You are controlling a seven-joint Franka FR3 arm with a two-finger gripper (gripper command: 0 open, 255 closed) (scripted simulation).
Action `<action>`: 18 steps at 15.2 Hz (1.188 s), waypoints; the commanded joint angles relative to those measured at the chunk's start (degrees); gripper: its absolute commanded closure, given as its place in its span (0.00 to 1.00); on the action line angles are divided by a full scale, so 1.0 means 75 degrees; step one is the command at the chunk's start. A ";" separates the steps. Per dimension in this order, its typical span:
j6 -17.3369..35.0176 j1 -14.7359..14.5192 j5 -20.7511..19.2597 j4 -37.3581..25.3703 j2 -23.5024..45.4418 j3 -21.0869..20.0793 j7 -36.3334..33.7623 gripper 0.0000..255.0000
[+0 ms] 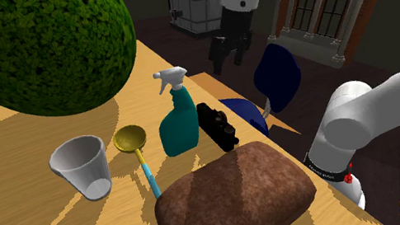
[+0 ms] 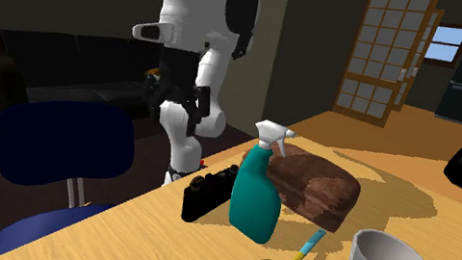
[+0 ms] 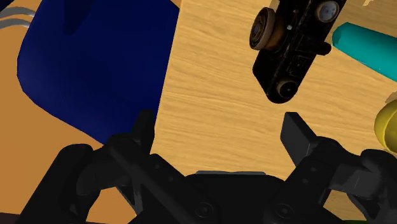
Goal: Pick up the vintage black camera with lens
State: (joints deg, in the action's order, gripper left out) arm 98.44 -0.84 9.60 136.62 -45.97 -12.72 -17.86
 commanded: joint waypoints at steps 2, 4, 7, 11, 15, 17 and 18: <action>0.0131 -0.0005 0.0311 0.0326 -0.0019 -0.0673 -0.1018 0.00; 0.0210 -0.0005 0.0522 0.0434 0.0068 -0.1117 -0.1670 0.00; 0.0358 0.0020 0.0842 0.0507 0.0315 -0.1801 -0.2652 0.00; 0.0653 0.0035 0.1051 0.0694 0.0508 -0.2229 -0.3165 0.00; 0.1069 0.0001 0.1146 0.1062 0.0555 -0.2353 -0.3162 0.00; 0.1237 -0.0011 0.1185 0.1202 0.0582 -0.2406 -0.3160 0.00; 0.1237 -0.0011 0.1185 0.1202 0.0582 -0.2405 -0.3160 0.00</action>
State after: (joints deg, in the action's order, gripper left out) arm 107.44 -0.90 18.41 145.49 -41.71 -30.61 -41.49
